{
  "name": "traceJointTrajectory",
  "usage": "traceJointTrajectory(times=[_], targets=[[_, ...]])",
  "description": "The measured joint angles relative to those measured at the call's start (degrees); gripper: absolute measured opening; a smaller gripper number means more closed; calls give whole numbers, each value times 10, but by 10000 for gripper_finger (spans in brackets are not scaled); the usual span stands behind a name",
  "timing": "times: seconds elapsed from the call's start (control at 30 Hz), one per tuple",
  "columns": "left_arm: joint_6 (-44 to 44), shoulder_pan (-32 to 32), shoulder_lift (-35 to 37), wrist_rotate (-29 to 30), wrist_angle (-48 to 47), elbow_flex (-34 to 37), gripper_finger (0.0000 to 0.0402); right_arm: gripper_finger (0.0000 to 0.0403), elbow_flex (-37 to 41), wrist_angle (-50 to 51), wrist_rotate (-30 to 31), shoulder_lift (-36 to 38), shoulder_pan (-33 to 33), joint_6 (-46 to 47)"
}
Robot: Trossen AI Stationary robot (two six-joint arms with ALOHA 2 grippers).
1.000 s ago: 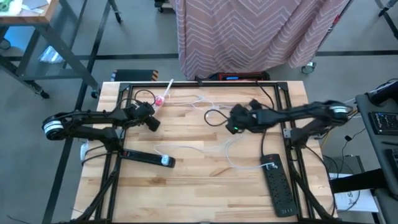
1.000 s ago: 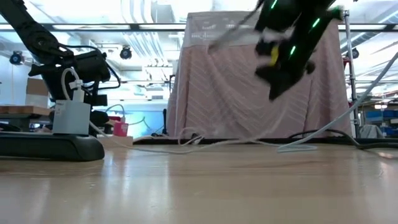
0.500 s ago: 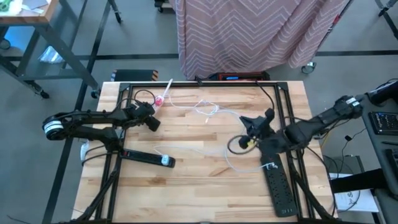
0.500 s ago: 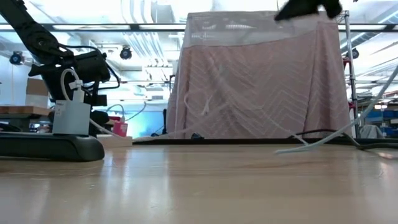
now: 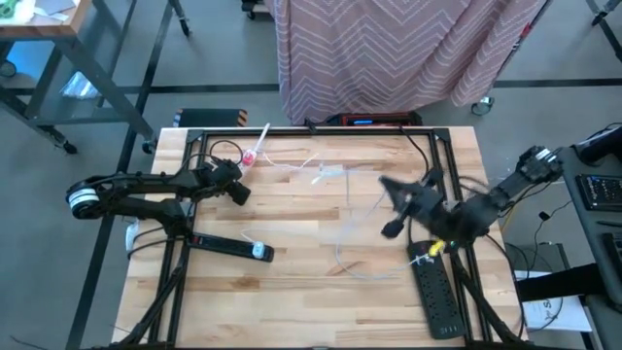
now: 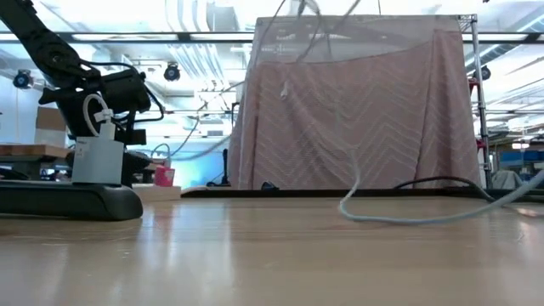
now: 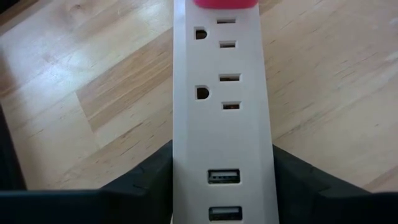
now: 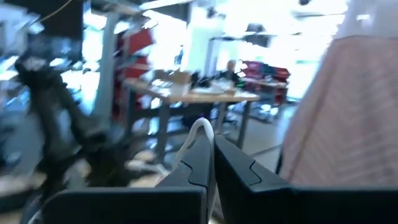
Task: Plug in charger cables
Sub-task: Adjust the charger cables on the table
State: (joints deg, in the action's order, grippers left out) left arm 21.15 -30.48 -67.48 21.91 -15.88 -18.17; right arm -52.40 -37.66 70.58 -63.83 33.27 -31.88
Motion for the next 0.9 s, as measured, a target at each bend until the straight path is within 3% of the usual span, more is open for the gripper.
traceJointTrajectory(times=[0.13, 0.23, 0.3, 0.37, 0.43, 0.47, 0.5, 0.6, 0.63, 0.67, 0.7, 0.73, 0.83, 0.87, 0.9], targets=[[-1, 0, 0, 0, 0, 0, 178, 0, -6, -70, 3, 19, -35, -68], [-1, 0, 0, 0, 1, 0, 181, 0, -7, 5, -9, 23, -57, 2], [0, 0, 0, 0, 1, 0, 190, 0, -7, 113, -86, 24, -62, 60], [0, 0, 0, 0, 2, 0, 193, 0, -7, 214, -202, 23, -67, 94], [0, 0, 0, 0, 2, 0, 190, 0, -12, 265, -278, 19, -76, 105], [0, 0, 0, 0, 2, 0, 186, 0, -14, 268, -263, 17, -80, 110], [1, 0, 0, 0, 2, 0, 182, 0, -15, 267, -209, 16, -85, 111], [2, 0, 0, 0, 3, 0, 178, 0, -15, 267, 74, 15, -107, 108], [2, 0, 0, 0, 3, 0, 178, 0, -15, 267, 140, 15, -115, 124], [2, 0, 0, 0, 3, 0, 180, 0, -14, 269, 157, 16, -121, 150], [3, 0, 0, 0, 3, 0, 184, 0, -14, 279, 116, 19, -122, 168], [3, 0, 0, 0, 3, 0, 189, 0, -14, 294, 19, 22, -119, 178], [3, 0, 0, 0, 3, 0, 192, 0, -17, 345, -365, 25, -125, 171], [3, 0, 0, 0, 4, 0, 190, 0, -19, 353, -422, 21, -132, 172], [3, 0, 0, 0, 4, 0, 186, 0, -22, 357, -409, 18, -138, 184]])
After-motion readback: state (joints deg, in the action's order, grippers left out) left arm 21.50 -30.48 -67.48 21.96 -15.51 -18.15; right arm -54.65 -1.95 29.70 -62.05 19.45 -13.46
